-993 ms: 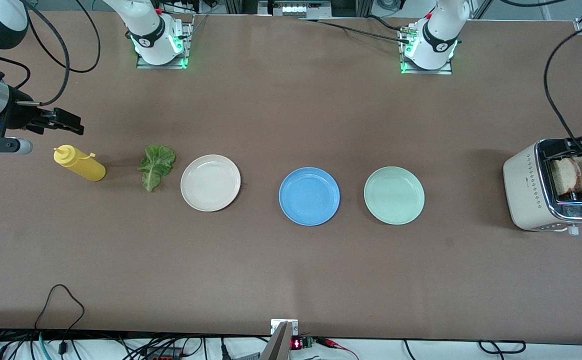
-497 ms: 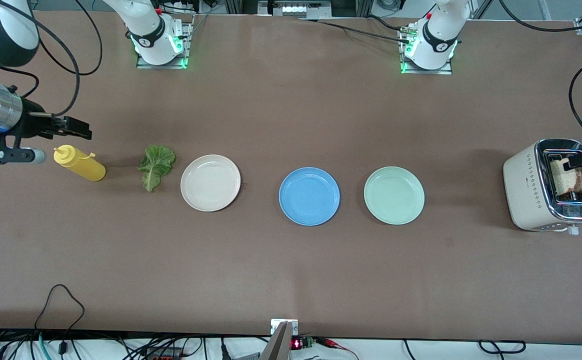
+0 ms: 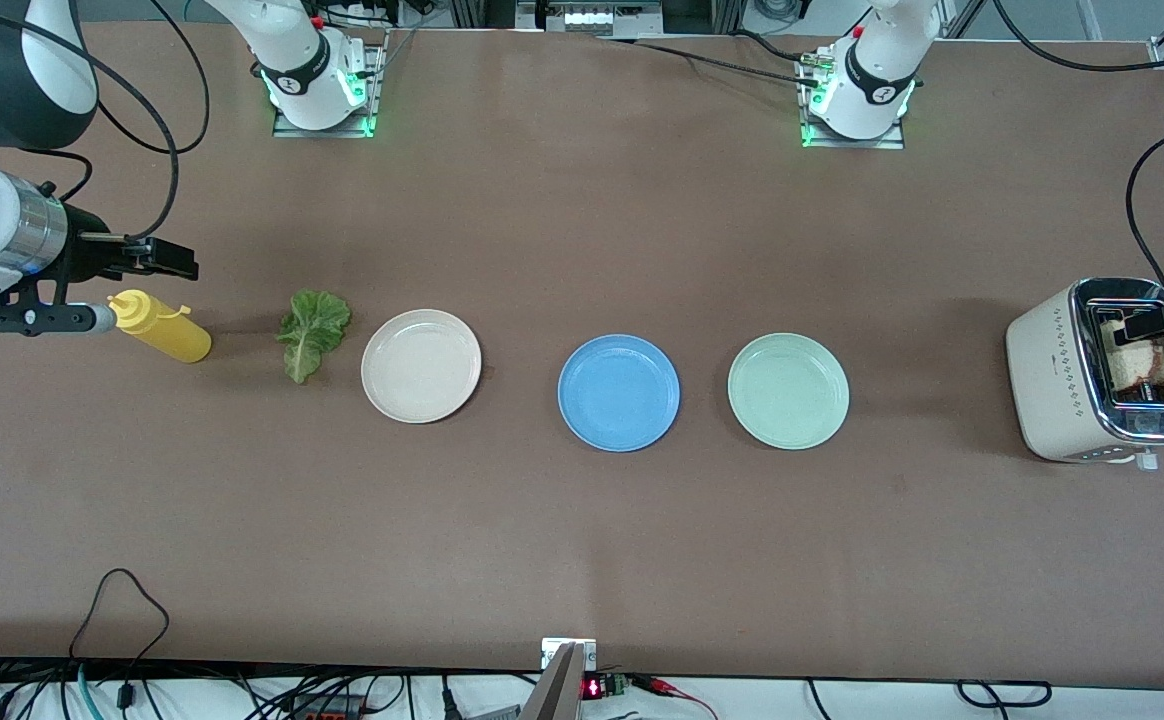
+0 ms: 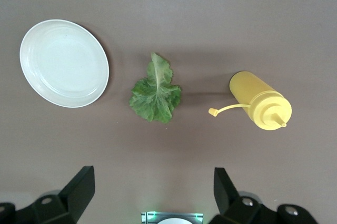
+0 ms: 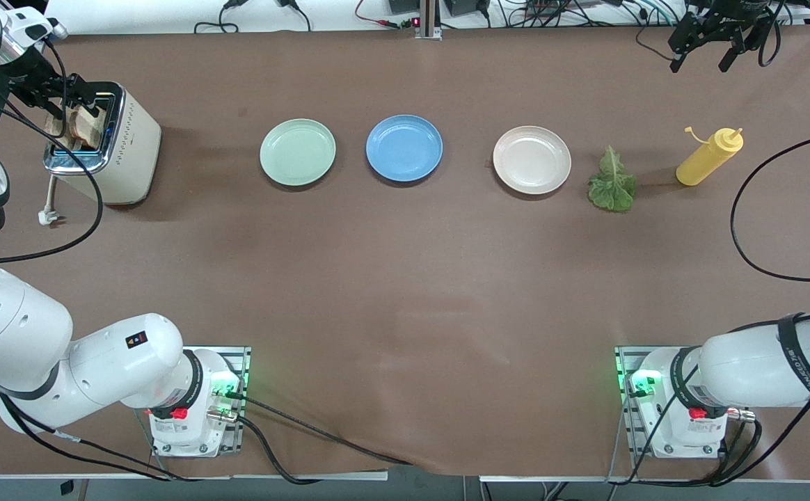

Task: Make sandwich in blue plate with both arms
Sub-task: 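Reach the left gripper into the toaster and grasp a bread slice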

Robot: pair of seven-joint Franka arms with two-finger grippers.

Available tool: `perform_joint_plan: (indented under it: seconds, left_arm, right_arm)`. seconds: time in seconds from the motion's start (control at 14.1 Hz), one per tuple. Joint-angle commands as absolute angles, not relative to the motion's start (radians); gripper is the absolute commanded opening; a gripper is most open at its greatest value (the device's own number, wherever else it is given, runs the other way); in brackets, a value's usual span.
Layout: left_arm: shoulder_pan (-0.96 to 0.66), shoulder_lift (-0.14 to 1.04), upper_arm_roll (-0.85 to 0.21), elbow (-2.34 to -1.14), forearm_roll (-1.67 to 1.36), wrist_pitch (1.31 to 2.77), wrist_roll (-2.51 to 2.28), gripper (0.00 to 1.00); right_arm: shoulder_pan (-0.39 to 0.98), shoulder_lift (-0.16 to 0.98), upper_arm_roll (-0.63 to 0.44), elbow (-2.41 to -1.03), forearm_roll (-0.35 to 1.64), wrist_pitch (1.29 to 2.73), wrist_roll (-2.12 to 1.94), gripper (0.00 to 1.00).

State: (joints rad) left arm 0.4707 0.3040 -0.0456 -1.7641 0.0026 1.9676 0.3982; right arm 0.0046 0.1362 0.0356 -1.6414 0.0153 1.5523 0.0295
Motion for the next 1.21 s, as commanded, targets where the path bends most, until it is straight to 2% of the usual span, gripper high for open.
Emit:
perform_joint_plan:
  seconds: [0.0, 0.14, 0.28, 0.43, 0.57, 0.64, 0.85, 0.92, 1.14]
  left_arm:
    - [0.474, 0.319, -0.051, -1.761, 0.018, 1.967, 0.411, 0.78]
    - [0.472, 0.331, -0.049, -1.759, 0.018, 1.968, 0.411, 0.72]
    - [0.474, 0.342, -0.048, -1.758, 0.018, 1.973, 0.411, 0.60]
    - [0.474, 0.347, -0.048, -1.758, 0.020, 1.973, 0.411, 0.39]
    - [0.483, 0.347, -0.048, -1.756, 0.021, 1.973, 0.410, 0.11]
    - [0.489, 0.345, -0.048, -1.756, 0.021, 1.973, 0.411, 0.01]
    - [0.488, 0.296, -0.054, -1.738, 0.021, 1.922, 0.439, 0.01]
    - [0.488, 0.282, -0.057, -1.689, 0.021, 1.860, 0.448, 0.01]
    - [0.460, 0.284, -0.066, -1.452, 0.006, 1.532, 0.456, 0.01]
  right_arm:
    - [0.006, 0.129, 0.037, -1.637, 0.021, 1.537, 0.020, 1.00]
    - [0.006, 0.129, 0.037, -1.637, 0.021, 1.536, 0.020, 1.00]
    - [0.006, 0.129, 0.037, -1.637, 0.021, 1.536, 0.020, 1.00]
    - [0.005, 0.130, 0.037, -1.638, 0.021, 1.534, 0.020, 1.00]
    - [0.006, 0.130, 0.037, -1.637, 0.021, 1.529, 0.020, 1.00]
    - [0.005, 0.132, 0.037, -1.638, 0.021, 1.531, 0.020, 1.00]
    - [0.006, 0.132, 0.037, -1.637, 0.021, 1.529, 0.020, 1.00]
    - [0.005, 0.133, 0.037, -1.637, 0.023, 1.531, 0.020, 1.00]
    - [0.005, 0.135, 0.037, -1.637, 0.023, 1.529, 0.020, 1.00]
